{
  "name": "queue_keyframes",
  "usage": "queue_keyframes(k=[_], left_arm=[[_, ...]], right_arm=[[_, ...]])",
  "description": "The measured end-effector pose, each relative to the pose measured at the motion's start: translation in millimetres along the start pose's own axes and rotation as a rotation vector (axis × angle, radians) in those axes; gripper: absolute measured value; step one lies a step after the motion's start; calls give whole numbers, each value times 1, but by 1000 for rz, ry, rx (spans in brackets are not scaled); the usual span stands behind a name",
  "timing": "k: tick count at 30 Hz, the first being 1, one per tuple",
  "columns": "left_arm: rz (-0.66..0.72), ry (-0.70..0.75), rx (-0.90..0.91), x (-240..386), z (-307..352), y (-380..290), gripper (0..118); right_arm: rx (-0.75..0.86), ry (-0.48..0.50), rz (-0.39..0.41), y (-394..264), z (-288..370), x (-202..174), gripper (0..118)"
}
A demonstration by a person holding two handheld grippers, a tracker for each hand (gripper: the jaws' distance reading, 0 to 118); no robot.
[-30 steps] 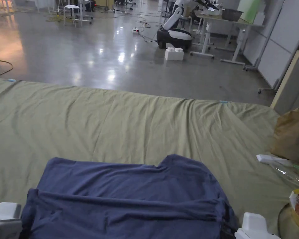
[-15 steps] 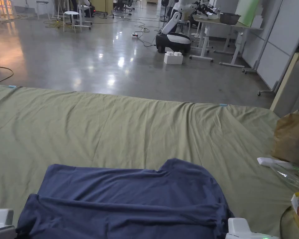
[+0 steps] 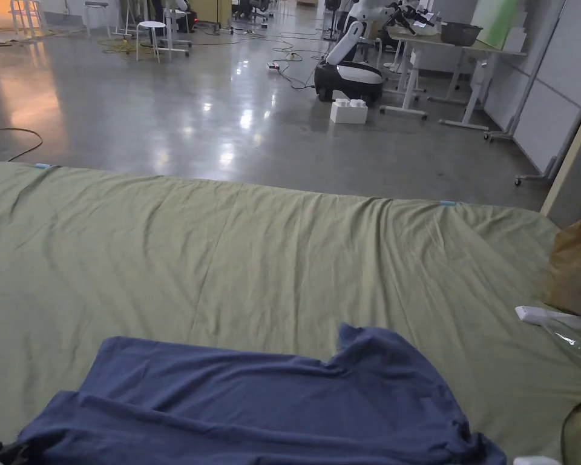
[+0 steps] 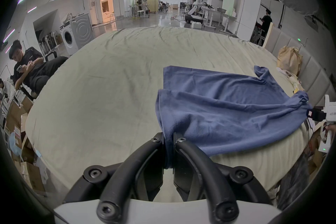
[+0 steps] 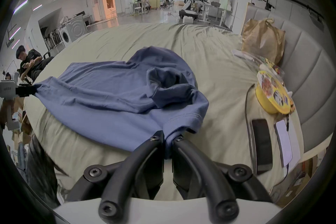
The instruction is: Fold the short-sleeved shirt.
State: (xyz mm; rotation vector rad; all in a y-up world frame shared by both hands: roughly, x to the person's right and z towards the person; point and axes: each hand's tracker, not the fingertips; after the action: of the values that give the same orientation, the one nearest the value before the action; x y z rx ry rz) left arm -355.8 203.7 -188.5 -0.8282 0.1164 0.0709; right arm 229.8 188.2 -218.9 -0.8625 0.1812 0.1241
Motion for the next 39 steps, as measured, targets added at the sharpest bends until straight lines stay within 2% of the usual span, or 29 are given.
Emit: queue_keyframes(k=[8, 11, 15, 17, 19, 20, 21, 22, 24, 25, 29, 35, 37, 38, 39], left_arm=[[-3, 20, -111, -7, 17, -65, 9], [54, 7, -155, -10, 7, -86, 9], [47, 36, -156, -9, -10, -91, 8], [43, 41, -160, -21, -26, -94, 9], [42, 36, -150, -22, -26, -91, 9], [43, 32, -148, -23, -23, -87, 10], [51, 26, -141, -23, -22, -84, 19], [52, 29, -121, -23, -20, -81, 32], [37, 22, -46, -19, -12, -74, 63], [32, 25, -12, -16, -9, -69, 66], [-12, 38, 122, 9, 4, -40, 66], [6, 100, 412, 51, 26, 4, 66], [11, 110, 495, 66, 35, 18, 64], [25, 116, 530, 71, 39, 23, 63], [32, 112, 561, 74, 43, 26, 63]], right_arm=[[-150, -25, 12, -69, 9, -22, 7], [-182, -56, 23, -83, -6, -30, 7], [-178, -70, -14, -83, -18, -31, 9], [-176, -85, -13, -80, -20, -35, 14], [-162, -125, 1, -75, -15, -34, 34], [-141, -144, 4, -72, -11, -35, 46], [-119, -154, -3, -67, -7, -35, 63], [-87, -165, -21, -63, -2, -34, 70], [4, -186, -48, -51, 10, -35, 73], [53, -194, -57, -42, 17, -36, 73], [288, -208, -75, -3, 37, -47, 80], [584, -217, -53, 50, 47, -79, 80], [680, -209, -53, 59, 48, -90, 74], [713, -215, -51, 64, 49, -95, 67], [747, -215, -56, 67, 50, -100, 67]])
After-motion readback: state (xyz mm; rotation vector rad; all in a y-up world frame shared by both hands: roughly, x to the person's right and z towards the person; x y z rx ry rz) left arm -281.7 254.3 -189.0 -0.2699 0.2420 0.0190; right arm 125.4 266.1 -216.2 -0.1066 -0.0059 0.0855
